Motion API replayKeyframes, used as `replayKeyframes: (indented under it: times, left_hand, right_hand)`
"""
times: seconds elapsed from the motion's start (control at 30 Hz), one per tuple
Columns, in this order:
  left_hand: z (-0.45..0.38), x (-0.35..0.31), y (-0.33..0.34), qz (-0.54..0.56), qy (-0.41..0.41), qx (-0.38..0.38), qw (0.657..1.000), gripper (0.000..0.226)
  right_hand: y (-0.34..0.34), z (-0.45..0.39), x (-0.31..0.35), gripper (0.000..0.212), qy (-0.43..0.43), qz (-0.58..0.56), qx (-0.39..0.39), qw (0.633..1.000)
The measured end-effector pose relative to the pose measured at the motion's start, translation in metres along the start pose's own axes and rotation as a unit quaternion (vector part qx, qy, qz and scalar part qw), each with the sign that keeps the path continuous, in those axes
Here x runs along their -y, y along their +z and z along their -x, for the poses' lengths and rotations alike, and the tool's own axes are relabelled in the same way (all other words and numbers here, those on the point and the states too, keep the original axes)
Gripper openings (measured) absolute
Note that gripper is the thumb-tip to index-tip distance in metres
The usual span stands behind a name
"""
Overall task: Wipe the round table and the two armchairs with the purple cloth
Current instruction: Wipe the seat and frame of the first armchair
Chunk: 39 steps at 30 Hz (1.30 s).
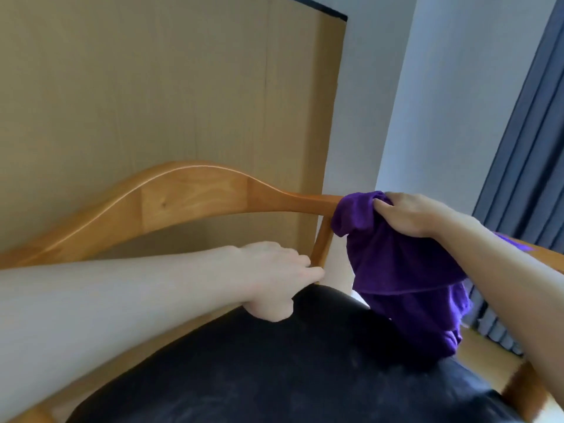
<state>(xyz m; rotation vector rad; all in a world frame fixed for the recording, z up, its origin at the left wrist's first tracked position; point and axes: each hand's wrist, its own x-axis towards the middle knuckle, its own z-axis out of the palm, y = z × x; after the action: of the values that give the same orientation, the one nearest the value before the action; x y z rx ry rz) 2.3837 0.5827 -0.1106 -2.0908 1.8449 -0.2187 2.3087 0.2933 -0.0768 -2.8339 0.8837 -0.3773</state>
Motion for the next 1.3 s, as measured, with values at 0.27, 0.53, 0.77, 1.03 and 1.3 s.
replayKeyframes:
  times: [0.27, 0.53, 0.77, 1.03, 1.3]
  left_hand:
    - [0.046, 0.075, -0.043, 0.016, -0.116, -0.163, 0.98, 0.057]
    - [0.166, 0.127, -0.008, -0.029, -0.248, -0.187, 0.95, 0.06]
    - [0.173, 0.129, 0.012, 0.155, -0.341, -0.241, 0.895, 0.068]
    - [0.173, 0.137, 0.024, 0.415, -0.366, -0.343, 0.759, 0.081]
    - [0.176, 0.149, 0.033, 0.625, -0.211, -0.363, 0.658, 0.059]
  right_hand:
    - [0.029, -0.049, 0.068, 0.049, -0.09, -0.035, 0.042, 0.994]
    - [0.05, -0.055, 0.179, 0.04, -0.175, -0.19, 0.056, 0.964]
    - [0.034, -0.027, 0.271, 0.031, -0.256, -0.221, 0.048, 0.94]
    - [0.038, 0.025, 0.339, 0.034, -0.383, -0.134, -0.041, 0.913]
    - [0.032, 0.047, 0.357, 0.014, -0.249, -0.286, -0.014, 0.925]
